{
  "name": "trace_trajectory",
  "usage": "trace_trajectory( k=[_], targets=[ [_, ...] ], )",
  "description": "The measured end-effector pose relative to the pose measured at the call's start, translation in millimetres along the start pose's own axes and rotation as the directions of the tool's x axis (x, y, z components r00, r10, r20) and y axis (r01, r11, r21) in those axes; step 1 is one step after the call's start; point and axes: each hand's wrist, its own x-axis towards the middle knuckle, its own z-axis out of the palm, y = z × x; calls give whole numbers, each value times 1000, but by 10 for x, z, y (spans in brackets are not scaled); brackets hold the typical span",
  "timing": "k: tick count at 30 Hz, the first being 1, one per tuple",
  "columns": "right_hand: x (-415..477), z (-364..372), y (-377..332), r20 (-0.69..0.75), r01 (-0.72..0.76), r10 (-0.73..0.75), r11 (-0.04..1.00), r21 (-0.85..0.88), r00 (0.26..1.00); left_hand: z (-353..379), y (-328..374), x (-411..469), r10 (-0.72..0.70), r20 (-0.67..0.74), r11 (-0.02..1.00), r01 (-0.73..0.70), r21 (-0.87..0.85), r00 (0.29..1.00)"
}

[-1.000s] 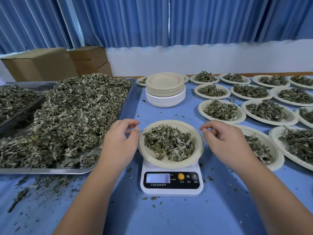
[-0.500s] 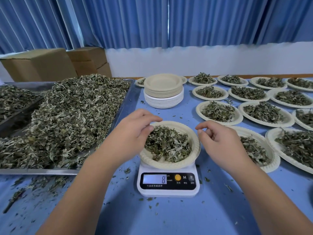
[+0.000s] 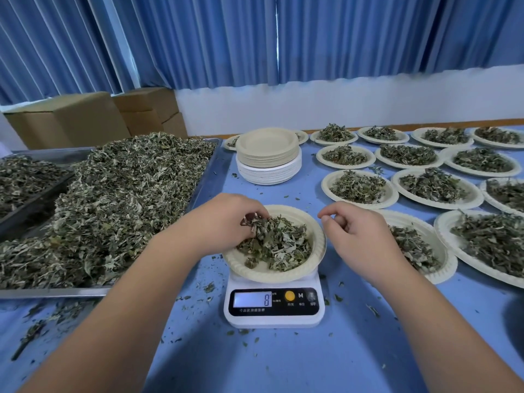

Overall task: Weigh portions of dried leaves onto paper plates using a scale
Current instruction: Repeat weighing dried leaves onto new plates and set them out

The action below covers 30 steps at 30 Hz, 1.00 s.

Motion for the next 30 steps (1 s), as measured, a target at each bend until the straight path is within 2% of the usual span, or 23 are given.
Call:
trace_trajectory(
  k=[6, 10, 14, 20, 23, 26, 28, 30],
  targets=[
    [3, -13, 2, 4, -6, 6, 1000, -13, 1000, -28, -21, -78, 10, -247, 986, -50, -157, 969],
    [0, -23, 2, 4, -6, 6, 1000, -19, 1000, -94, -23, -180, -46, -344, 950, -65, -305, 938],
    [3, -31, 9, 2, -16, 16, 1000, -26, 1000, -175, -178, -344, -151, -396, 937, 3, -350, 906],
    [5, -10, 21, -7, -15, 15, 1000, -16, 1000, -265, -681, -684, -346, -461, 907, 166, -387, 817],
    [3, -5, 21, -6, -16, 16, 1000, -7, 1000, -297, -946, -795, -422, -473, 899, 290, -328, 773],
    [1, -15, 26, -3, -17, 17, 1000, -9, 1000, -247, -1017, -822, -418, -410, 908, 380, -175, 810],
    [2, -16, 32, -8, -22, 22, 1000, -19, 1000, -202, -965, -801, -400, -420, 914, 388, -117, 815],
    [7, -12, 37, -14, -33, 33, 999, -26, 999, -193, -858, -739, -341, -506, 938, 319, -133, 792]
  ],
)
